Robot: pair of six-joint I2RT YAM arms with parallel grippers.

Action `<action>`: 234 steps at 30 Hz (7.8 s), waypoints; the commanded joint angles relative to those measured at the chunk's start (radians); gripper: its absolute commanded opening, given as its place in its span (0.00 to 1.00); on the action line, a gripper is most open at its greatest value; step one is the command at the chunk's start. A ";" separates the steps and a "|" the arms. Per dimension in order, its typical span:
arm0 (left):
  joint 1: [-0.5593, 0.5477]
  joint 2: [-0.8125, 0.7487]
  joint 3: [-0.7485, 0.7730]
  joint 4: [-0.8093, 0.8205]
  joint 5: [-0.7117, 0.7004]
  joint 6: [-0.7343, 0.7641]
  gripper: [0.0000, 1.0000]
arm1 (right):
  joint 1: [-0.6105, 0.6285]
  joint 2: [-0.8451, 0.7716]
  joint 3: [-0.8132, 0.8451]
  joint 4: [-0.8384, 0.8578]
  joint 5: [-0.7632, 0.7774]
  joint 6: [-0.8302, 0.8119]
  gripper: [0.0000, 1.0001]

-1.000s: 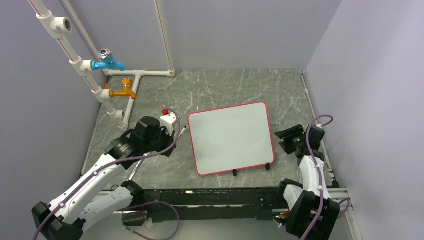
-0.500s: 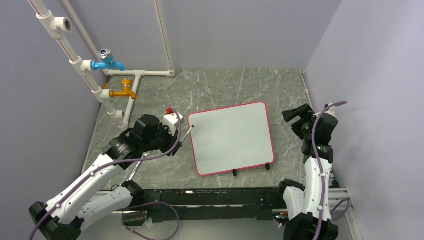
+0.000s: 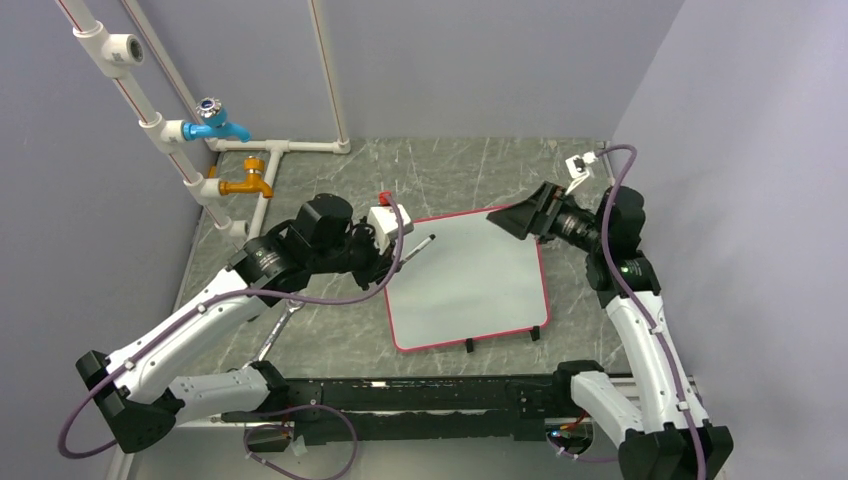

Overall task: Write a sentence on the whiteboard
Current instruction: Pass from the left arm to the right, then open the pen cap from the whiteboard marker, then place the pen cap at the center of the board.

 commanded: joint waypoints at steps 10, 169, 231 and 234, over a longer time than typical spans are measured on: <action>-0.047 0.143 0.207 -0.069 0.142 0.195 0.00 | 0.382 0.126 0.097 0.117 -0.081 0.021 0.85; -0.094 0.003 -0.047 0.075 -0.106 0.275 0.00 | 0.570 0.192 0.282 -0.245 0.057 -0.208 0.00; 0.375 0.338 -0.409 0.459 -0.388 -0.397 0.33 | 0.363 -0.109 0.173 -0.429 0.470 -0.258 0.00; 0.375 0.338 -0.407 0.457 -0.389 -0.391 0.40 | 0.364 -0.119 0.174 -0.423 0.503 -0.252 0.00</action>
